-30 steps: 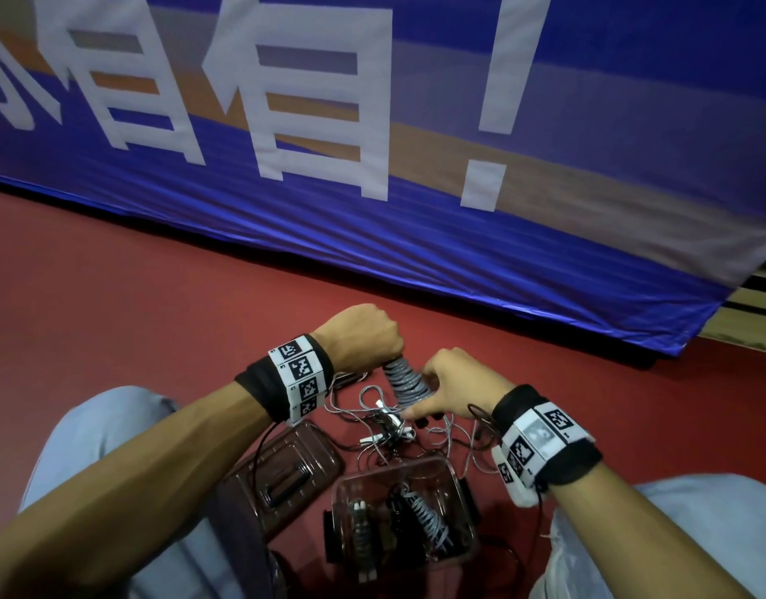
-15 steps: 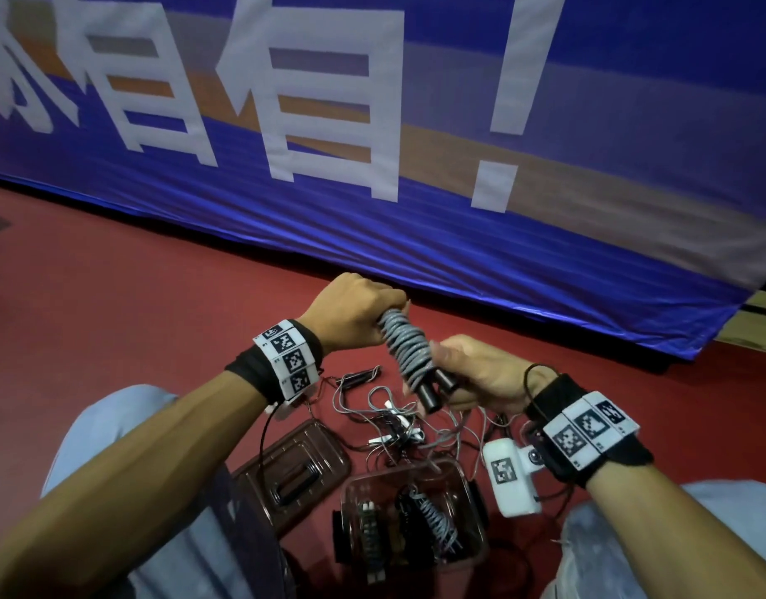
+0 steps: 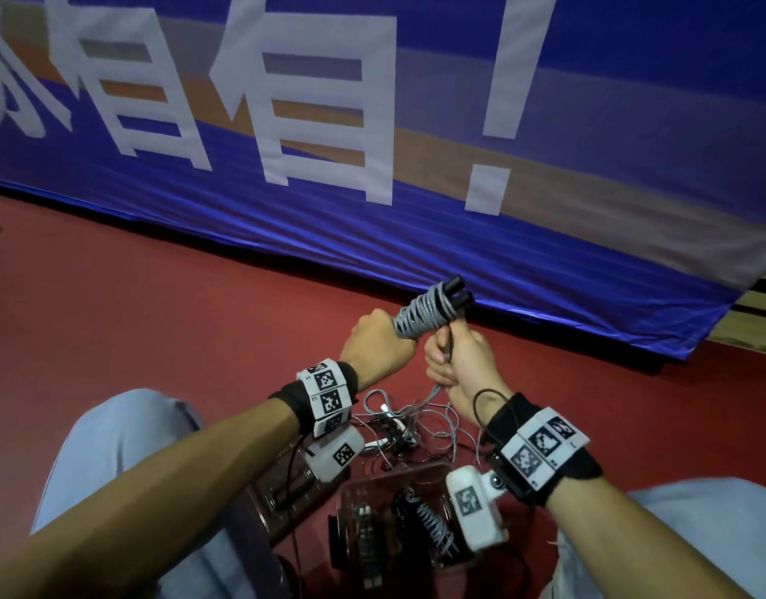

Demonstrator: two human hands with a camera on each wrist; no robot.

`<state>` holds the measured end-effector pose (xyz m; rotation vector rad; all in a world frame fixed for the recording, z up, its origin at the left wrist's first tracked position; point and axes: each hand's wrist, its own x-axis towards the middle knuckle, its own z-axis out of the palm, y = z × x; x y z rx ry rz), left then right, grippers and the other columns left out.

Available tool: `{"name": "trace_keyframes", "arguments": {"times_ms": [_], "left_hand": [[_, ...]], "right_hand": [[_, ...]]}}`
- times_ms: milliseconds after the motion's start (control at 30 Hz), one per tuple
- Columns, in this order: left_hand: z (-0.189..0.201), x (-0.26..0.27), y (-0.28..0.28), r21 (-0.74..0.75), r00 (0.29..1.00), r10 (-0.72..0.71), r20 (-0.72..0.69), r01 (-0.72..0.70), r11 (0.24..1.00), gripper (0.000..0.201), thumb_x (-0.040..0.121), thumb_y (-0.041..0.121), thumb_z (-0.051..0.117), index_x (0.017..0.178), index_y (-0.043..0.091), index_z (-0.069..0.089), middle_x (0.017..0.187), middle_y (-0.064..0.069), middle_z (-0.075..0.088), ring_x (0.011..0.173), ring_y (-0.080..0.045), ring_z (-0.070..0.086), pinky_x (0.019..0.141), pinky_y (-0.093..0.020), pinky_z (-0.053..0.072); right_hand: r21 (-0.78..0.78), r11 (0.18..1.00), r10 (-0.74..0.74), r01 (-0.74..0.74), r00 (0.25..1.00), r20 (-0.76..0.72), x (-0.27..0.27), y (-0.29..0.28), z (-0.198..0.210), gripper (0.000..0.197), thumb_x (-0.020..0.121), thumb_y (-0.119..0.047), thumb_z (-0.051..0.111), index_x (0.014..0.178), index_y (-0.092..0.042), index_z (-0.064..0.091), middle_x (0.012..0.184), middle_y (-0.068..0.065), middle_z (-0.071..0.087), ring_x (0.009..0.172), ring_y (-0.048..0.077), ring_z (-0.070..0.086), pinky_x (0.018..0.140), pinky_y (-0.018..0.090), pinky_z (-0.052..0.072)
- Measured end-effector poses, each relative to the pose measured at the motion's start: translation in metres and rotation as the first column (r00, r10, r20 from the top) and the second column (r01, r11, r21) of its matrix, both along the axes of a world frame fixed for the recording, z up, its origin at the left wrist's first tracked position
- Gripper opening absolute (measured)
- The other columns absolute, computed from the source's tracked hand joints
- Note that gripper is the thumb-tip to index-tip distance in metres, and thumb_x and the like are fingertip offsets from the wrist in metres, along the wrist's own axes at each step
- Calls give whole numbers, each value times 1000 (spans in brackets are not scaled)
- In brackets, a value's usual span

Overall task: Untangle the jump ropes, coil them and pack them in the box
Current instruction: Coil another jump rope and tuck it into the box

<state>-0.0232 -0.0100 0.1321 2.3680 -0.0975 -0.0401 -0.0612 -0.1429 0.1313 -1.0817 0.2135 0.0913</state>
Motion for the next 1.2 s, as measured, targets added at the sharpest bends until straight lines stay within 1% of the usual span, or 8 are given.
{"name": "trace_keyframes", "arguments": {"times_ms": [200,300,533,667,767,867,967,1200], "left_hand": [[-17,5,-4,316,995,-16,-99,46,948,15,83,27,65,85,13,61,73,0,62,66,-21,63,59,-29,49],[-19,8,-2,458,997,-15,-77,48,888,17,83,29,67,86,14,59,70,1,57,68,-23,62,60,-30,48],[-28,2,-5,659,996,-67,-57,88,747,18,85,29,69,91,13,67,76,0,62,67,-24,58,61,-31,48],[-33,-7,-9,718,978,-193,-74,187,671,10,88,18,64,82,11,61,68,1,57,62,-23,58,56,-31,44],[-27,-9,-9,757,952,-301,-49,232,611,18,88,16,61,73,14,51,73,-4,63,65,-27,62,57,-33,43],[-15,-8,-7,793,913,-409,-10,257,553,10,88,20,59,79,15,57,86,-9,71,79,-33,69,60,-34,43],[-6,-6,-4,836,874,-486,18,253,487,14,90,22,56,89,12,65,91,-11,72,83,-35,70,62,-36,41],[12,-10,4,866,825,-564,40,253,431,18,90,25,52,85,12,64,91,-12,72,80,-38,68,62,-37,44]], "right_hand": [[-330,943,-127,34,956,-264,-1,-7,-15,43,110,-18,27,75,-8,50,55,7,46,25,5,27,31,13,16],[-421,901,-26,-107,954,-298,-6,-5,-9,26,104,-5,34,88,-1,54,58,8,49,29,6,31,33,14,19],[-865,479,90,-147,989,-118,-12,-7,-18,43,103,-20,49,80,7,72,58,1,61,46,17,51,51,25,41],[-899,408,149,-158,983,-106,-13,-12,-17,46,101,-27,54,82,13,67,60,9,55,50,19,45,53,30,37],[-892,413,177,-186,977,-122,-15,-19,-5,46,101,-28,57,72,4,73,61,10,67,48,16,50,51,24,39],[-793,558,210,-243,966,-149,-16,-22,8,41,103,-22,57,76,2,76,55,0,66,40,8,44,44,20,37],[-656,687,257,-312,949,-182,-15,-28,19,36,104,-20,57,85,4,75,61,6,64,37,6,41,38,16,34],[-394,825,366,-405,914,-174,-15,-32,24,34,103,-20,59,95,10,71,63,8,62,38,6,39,40,17,32]]}}
